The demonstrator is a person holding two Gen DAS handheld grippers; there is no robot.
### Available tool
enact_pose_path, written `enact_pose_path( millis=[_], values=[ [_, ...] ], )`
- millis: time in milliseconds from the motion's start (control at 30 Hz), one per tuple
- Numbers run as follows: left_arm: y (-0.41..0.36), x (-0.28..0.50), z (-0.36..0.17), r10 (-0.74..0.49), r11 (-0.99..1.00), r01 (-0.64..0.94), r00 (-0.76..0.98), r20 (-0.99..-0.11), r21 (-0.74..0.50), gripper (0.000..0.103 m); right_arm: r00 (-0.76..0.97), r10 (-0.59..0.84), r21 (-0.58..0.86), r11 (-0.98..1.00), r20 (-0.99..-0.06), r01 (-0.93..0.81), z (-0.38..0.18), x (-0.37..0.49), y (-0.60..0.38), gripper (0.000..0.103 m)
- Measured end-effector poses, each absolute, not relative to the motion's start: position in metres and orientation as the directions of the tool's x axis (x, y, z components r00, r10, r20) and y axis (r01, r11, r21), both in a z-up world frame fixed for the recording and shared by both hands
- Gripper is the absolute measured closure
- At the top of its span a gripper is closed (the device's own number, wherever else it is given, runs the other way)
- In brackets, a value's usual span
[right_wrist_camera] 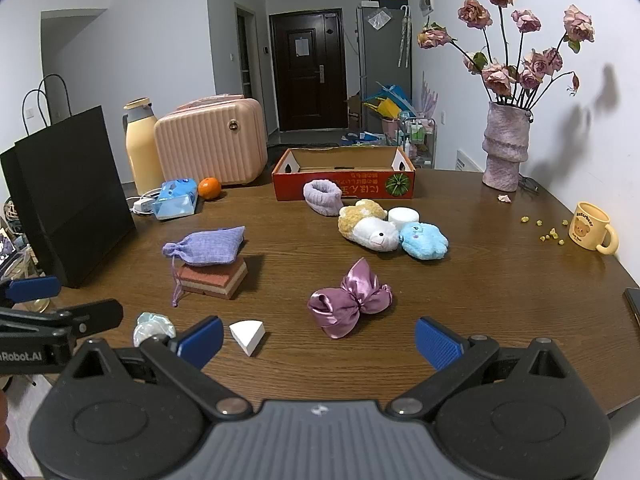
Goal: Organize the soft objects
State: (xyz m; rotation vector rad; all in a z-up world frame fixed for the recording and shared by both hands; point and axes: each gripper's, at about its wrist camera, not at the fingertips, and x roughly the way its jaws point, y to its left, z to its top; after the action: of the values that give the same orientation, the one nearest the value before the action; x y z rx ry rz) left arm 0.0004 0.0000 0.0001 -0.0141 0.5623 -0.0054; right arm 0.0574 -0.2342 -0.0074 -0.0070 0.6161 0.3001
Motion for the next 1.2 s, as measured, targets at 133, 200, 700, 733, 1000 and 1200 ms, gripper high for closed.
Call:
enact_pose_path(
  millis=[133,200,700,733,1000,1200],
  values=[
    [0.0005,0.002,0.0009,-0.009,1.0,0.001,0.847,-0.532,-0.015,0.0,0.778,0.275,0.083,0.957,-0.565,-0.278,-0.0072,0.0568,-0.2337,0.001],
    [-0.0001,0.002,0.0012,-0.009,1.0,0.001,0.847,-0.532,-0.015,0.0,0.778,0.277,0.084,0.956,-0.564,-0.28,-0.0075,0.0566,-0.2328,0.001],
    [0.0004,0.0,0.0006,-0.011,1.0,0.002,0.85,-0.526,-0.017,0.0,0.781,0.284,0.088,0.954,-0.557,-0.285,-0.0069,0.0572,-0.2319,0.001],
    [0.0005,0.0,0.0005,-0.011,1.0,0.002,0.851,-0.526,-0.017,0.0,0.781,0.284,0.088,0.955,-0.556,-0.285,-0.007,0.0569,-0.2319,0.001],
    [-0.0002,-0.0001,0.0006,-0.01,1.0,0.002,0.85,-0.526,-0.016,0.0,0.781,0.288,0.096,0.954,-0.554,-0.284,-0.0073,0.0576,-0.2318,0.001],
    [-0.0006,0.0001,0.0005,-0.01,1.0,0.002,0.85,-0.527,-0.016,0.0,0.78,0.288,0.096,0.954,-0.555,-0.284,-0.0076,0.057,-0.2324,0.001]
  ],
)
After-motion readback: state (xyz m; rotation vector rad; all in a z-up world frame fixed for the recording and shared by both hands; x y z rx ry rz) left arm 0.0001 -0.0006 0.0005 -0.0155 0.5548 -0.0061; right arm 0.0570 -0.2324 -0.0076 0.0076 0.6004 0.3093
